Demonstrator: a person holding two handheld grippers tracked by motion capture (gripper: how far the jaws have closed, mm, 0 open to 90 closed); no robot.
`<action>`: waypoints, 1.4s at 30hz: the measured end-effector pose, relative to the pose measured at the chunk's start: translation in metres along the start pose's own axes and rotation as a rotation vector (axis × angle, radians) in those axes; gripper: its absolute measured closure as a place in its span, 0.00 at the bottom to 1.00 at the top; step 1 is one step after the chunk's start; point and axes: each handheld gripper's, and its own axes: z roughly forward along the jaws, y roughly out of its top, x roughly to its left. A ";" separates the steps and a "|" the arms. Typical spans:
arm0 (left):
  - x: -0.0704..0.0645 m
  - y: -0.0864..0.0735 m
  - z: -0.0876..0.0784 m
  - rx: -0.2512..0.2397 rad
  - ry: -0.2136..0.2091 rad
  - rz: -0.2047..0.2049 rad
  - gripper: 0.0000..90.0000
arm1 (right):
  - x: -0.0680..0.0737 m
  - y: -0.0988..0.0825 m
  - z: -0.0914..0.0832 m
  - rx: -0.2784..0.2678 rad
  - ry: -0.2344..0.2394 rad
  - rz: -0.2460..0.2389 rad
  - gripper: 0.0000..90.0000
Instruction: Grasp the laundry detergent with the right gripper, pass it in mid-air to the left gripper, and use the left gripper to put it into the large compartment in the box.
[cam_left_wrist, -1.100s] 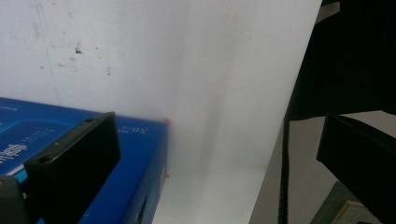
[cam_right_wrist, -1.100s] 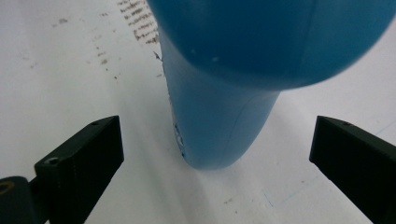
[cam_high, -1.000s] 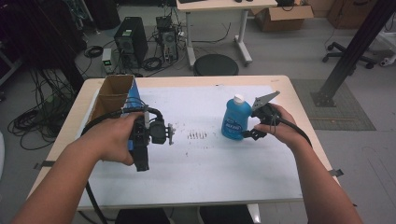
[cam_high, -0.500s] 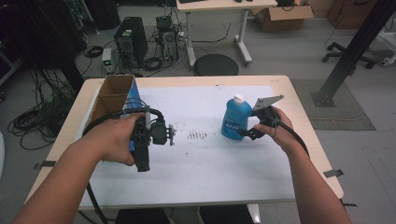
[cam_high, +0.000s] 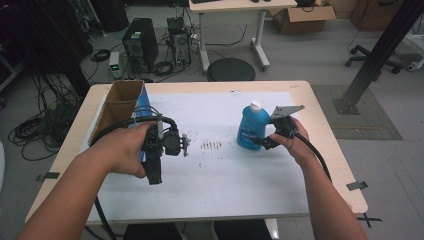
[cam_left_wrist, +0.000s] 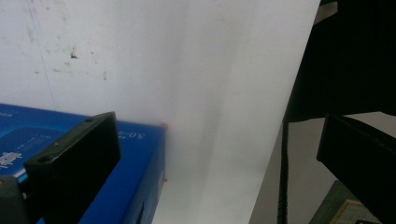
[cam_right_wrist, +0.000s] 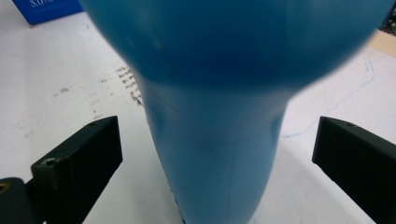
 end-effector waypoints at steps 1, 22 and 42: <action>0.000 0.001 0.001 -0.002 0.001 0.002 0.00 | 0.000 0.000 0.000 -0.006 0.002 -0.001 0.02; -0.002 0.007 -0.004 0.000 0.005 0.009 0.00 | 0.002 -0.001 0.011 -0.060 0.006 0.021 0.02; -0.001 0.008 -0.005 0.003 0.011 0.008 0.00 | 0.003 -0.001 0.012 -0.081 -0.024 0.023 0.18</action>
